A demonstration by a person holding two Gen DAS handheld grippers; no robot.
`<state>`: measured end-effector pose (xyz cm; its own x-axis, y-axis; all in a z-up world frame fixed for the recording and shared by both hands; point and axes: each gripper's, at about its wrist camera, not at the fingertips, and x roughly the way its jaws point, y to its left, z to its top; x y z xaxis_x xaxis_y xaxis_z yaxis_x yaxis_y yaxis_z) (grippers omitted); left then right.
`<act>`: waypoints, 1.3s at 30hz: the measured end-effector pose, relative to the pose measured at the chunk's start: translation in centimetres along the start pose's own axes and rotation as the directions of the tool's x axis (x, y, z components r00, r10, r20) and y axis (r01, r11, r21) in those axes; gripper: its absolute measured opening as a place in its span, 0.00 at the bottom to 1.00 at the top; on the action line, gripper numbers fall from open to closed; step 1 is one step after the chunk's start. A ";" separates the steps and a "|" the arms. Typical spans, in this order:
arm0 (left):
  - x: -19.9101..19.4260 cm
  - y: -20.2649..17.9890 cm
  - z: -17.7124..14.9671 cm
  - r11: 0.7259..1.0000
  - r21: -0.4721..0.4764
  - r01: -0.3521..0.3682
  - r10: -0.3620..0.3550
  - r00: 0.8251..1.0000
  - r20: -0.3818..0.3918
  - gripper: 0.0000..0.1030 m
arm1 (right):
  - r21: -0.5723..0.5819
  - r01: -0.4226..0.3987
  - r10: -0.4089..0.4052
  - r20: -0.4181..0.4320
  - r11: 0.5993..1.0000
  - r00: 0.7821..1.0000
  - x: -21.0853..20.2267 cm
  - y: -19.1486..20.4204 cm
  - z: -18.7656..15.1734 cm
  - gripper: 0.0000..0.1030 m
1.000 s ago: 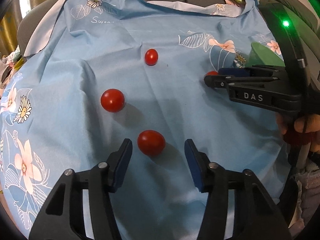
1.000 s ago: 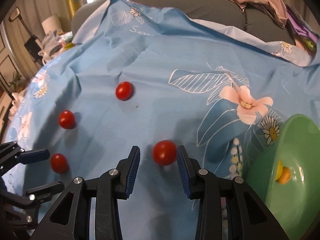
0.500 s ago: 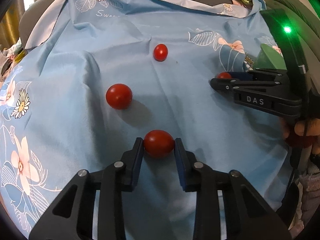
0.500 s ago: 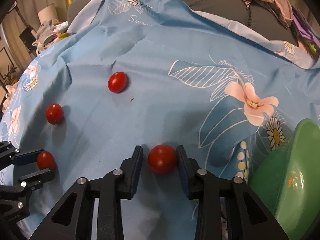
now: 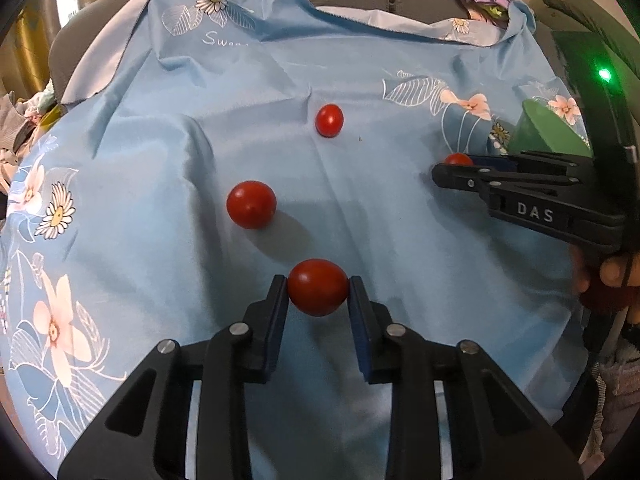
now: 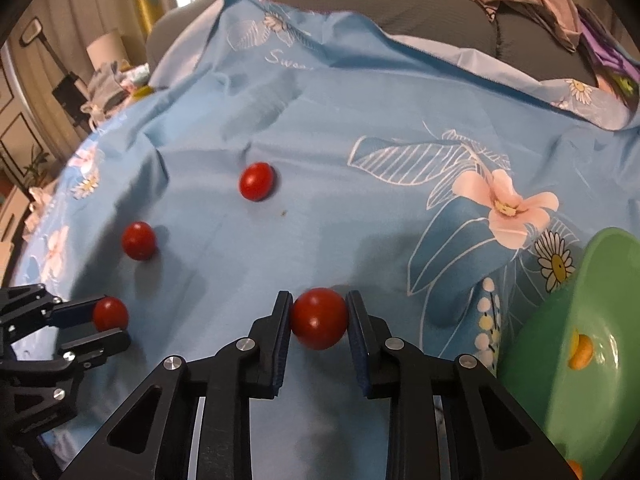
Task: Organize fruits
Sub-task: 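Carry both cherry tomatoes over the green bowl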
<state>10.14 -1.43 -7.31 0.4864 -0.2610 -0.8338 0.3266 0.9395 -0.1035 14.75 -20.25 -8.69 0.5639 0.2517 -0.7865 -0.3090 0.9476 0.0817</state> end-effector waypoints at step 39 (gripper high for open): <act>-9.3 -7.4 -0.3 0.994 0.104 -0.024 0.010 0.990 0.137 0.29 | 0.028 -0.130 0.119 0.249 0.991 0.961 -14.3 0.8 -5.6 0.28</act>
<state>2.97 -5.86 1.04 0.5963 -0.2799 -0.7523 0.3972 0.9173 -0.0265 2.17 -24.16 -0.83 0.6960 0.4042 -0.5935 -0.3582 0.9118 0.2009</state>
